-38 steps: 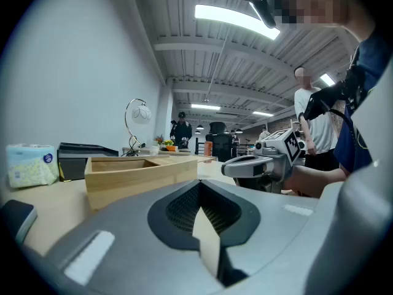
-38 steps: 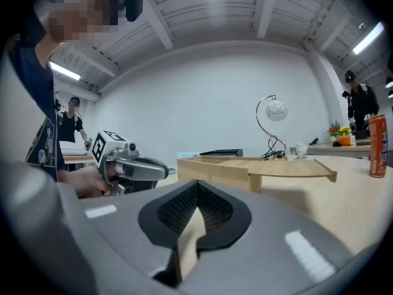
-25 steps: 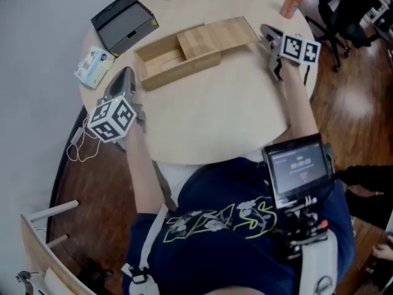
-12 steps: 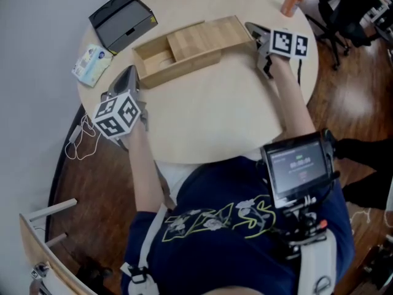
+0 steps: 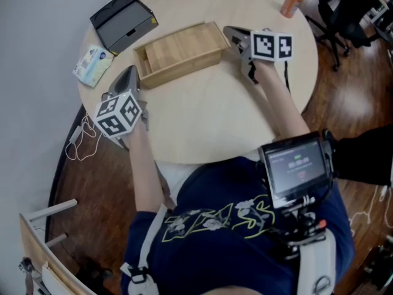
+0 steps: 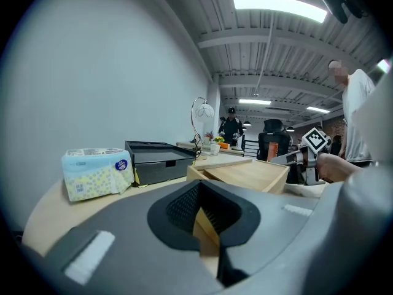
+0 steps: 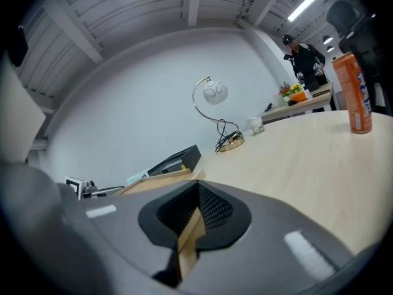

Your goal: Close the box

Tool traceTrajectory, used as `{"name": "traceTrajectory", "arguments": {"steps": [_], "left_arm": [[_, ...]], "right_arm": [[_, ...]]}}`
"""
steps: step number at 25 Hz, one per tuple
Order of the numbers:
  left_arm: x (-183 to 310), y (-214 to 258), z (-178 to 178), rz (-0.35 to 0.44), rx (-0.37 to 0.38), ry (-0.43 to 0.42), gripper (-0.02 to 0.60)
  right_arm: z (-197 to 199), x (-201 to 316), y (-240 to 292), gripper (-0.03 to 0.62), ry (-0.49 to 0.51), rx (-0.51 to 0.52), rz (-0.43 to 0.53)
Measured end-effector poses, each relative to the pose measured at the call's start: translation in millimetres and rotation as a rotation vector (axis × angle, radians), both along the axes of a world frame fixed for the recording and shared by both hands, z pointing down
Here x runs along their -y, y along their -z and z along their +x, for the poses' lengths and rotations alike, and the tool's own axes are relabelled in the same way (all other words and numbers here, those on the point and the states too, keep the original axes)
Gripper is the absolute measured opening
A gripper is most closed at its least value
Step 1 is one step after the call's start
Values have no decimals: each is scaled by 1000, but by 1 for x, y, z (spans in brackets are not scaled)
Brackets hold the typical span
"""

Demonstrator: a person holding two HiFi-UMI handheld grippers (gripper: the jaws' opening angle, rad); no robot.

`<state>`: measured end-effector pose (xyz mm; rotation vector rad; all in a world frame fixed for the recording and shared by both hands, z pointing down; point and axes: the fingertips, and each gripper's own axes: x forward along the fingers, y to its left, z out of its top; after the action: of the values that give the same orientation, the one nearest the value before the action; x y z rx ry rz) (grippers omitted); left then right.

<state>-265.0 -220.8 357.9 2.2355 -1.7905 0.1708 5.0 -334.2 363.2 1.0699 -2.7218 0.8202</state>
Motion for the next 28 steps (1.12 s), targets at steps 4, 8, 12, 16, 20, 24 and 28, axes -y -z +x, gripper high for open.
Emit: {"name": "traceTrajectory", "arguments": {"steps": [4,8,12,16,20,24,28], "left_arm": [[-1,0,1,1,7,7,1],[-1,0,4,2,14,8,2],[-12,14,2,65,14,12,2],[-66,41,39,212,4,-133,2],[-86,16,122,190,-14,-438,3],[-85,0,156,126,0,-551,3],[-83,-3,157,128,-3,-583,2]], "right_arm": [[-21,-12,0,0,39,9,5],[-22,-13,0,0,37,7,26],[-6,-19,20,0,15,-21,128],[-13,-87,48,0,267,75,320],[-40,-159,49,0,506,219,421],[-65,-183,23,0,539,35,497],[-73,-166,-3,0,503,-92,424]]}}
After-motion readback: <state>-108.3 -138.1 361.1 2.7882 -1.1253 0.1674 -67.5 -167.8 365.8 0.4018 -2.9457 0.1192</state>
